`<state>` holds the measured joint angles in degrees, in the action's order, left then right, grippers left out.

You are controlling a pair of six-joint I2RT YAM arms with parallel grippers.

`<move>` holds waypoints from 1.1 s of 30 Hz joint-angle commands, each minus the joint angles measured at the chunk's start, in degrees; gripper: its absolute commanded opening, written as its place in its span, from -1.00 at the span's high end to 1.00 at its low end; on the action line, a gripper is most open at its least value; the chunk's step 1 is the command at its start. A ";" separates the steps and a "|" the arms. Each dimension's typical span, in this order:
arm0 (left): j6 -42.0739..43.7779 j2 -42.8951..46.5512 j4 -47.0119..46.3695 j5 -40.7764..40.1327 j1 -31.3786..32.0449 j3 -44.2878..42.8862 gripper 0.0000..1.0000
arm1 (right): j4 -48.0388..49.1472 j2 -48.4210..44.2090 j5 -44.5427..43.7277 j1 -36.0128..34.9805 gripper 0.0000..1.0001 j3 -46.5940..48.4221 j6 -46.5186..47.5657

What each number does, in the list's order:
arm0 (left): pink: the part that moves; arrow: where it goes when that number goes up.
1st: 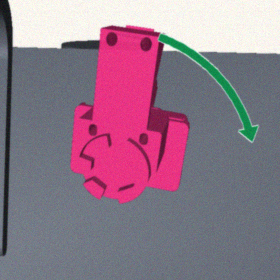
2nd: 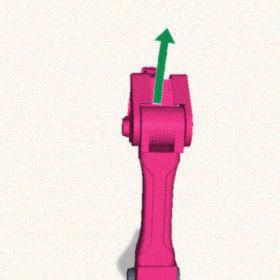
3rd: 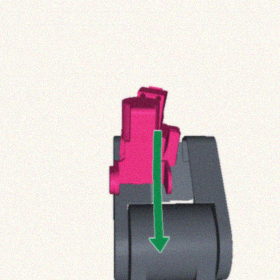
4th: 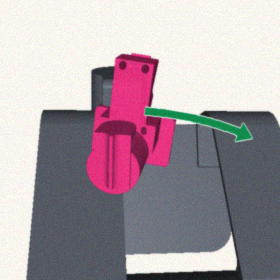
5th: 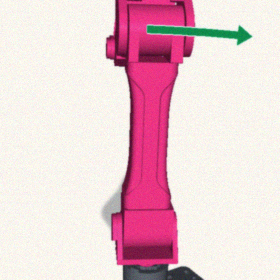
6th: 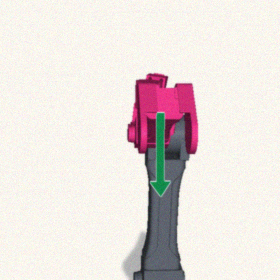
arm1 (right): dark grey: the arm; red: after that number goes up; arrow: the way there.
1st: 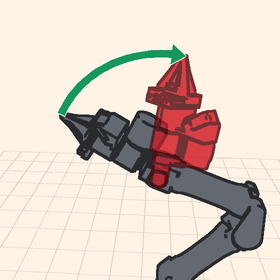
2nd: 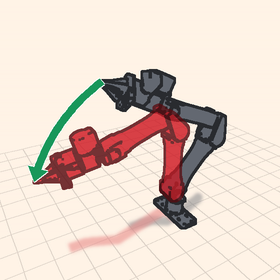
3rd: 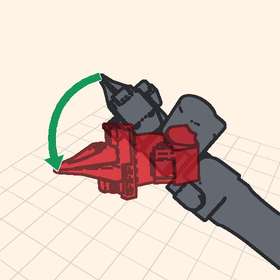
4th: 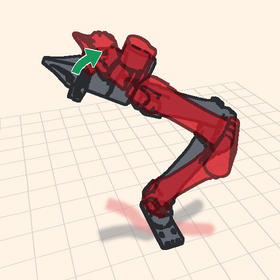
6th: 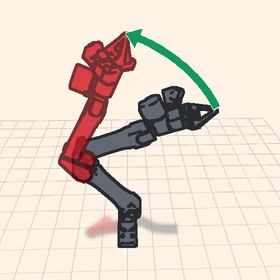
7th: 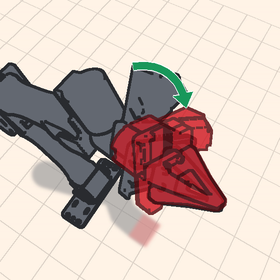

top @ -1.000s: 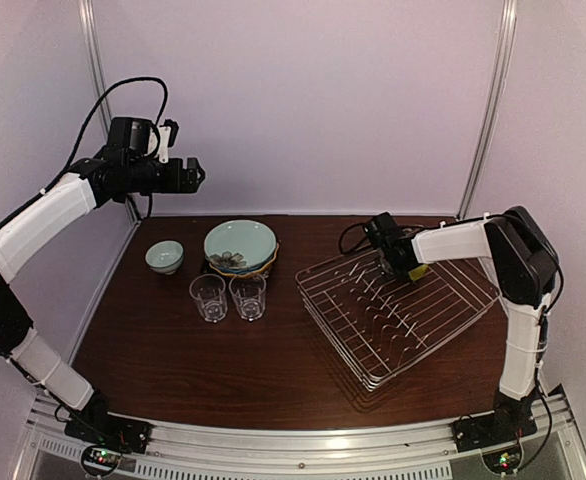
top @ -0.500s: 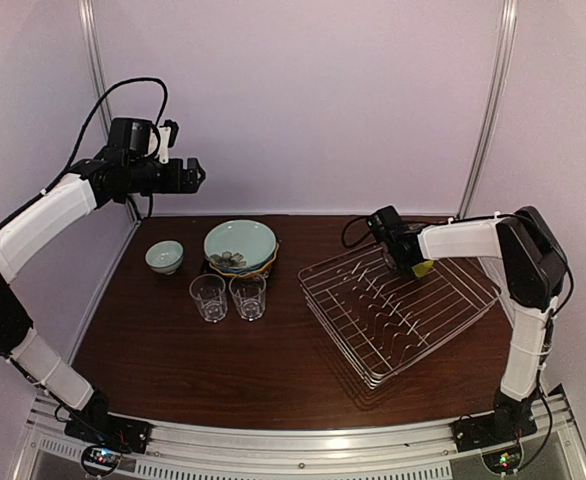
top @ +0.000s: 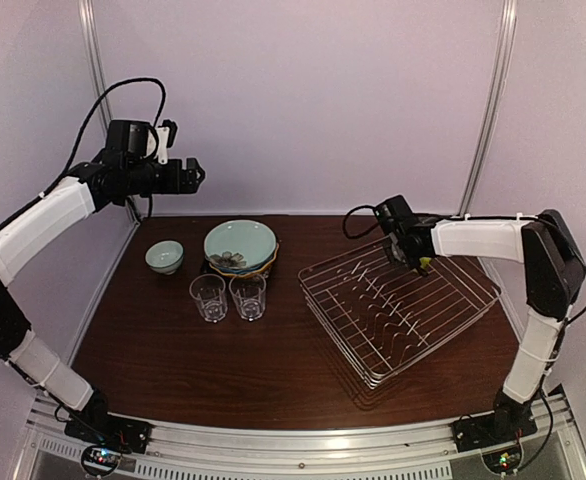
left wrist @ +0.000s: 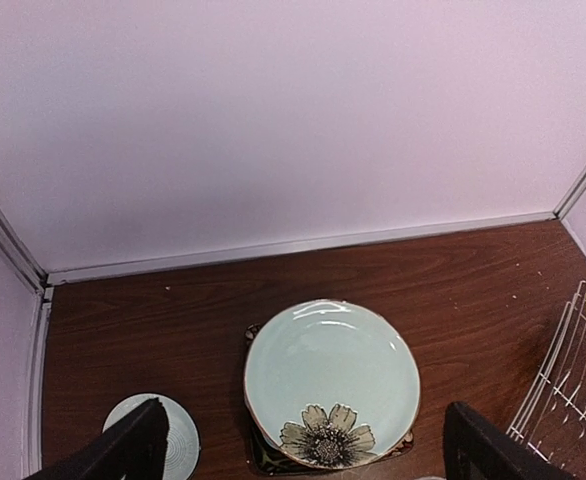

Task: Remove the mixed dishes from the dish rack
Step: Grab the bowl from the dish rack.

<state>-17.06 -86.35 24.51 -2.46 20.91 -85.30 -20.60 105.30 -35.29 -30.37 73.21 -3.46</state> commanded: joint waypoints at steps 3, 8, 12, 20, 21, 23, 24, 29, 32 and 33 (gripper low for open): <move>-0.73 3.26 -6.29 2.45 0.01 2.45 -0.95 | -0.87 -6.12 2.81 -0.39 -0.08 -1.64 -1.41; -1.68 3.96 -8.22 6.38 0.01 3.97 -0.95 | -0.89 -11.42 6.47 -0.44 -0.08 -2.93 -1.80; -1.05 5.11 -10.45 9.76 0.01 5.58 -0.95 | -1.30 -16.51 10.23 -0.39 -0.08 -3.25 -2.16; 1.05 6.12 -14.57 20.54 0.01 7.98 -0.95 | -2.10 -26.13 20.03 -0.39 -0.08 -2.87 -3.11; 1.18 6.17 -14.96 21.65 0.01 8.22 -0.95 | -2.18 -26.96 21.55 -0.41 -0.08 -2.70 -3.25; 1.15 6.10 -15.76 23.05 0.14 8.68 -0.95 | -2.10 -28.38 25.51 -0.39 -0.09 -2.47 -3.72; 1.21 6.10 -16.02 23.46 0.23 8.86 -0.95 | -2.02 -29.08 27.38 -0.39 -0.09 -2.36 -4.10; 1.57 6.68 -18.99 25.50 1.15 10.36 -0.95 | -1.00 -32.26 37.66 -0.39 -0.10 -1.83 -6.06; 2.12 6.49 -20.91 26.80 2.55 11.00 -0.95 | -0.11 -33.42 43.51 -0.39 -0.10 -1.50 -7.29; 2.45 6.29 -21.29 27.07 3.19 11.06 -0.94 | 0.43 -33.81 45.19 -0.44 -0.10 -1.48 -7.80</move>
<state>-16.38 -81.19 8.56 21.37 22.11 -75.35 -22.50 73.91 -0.47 -30.48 70.15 -8.69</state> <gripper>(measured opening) 0.974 0.629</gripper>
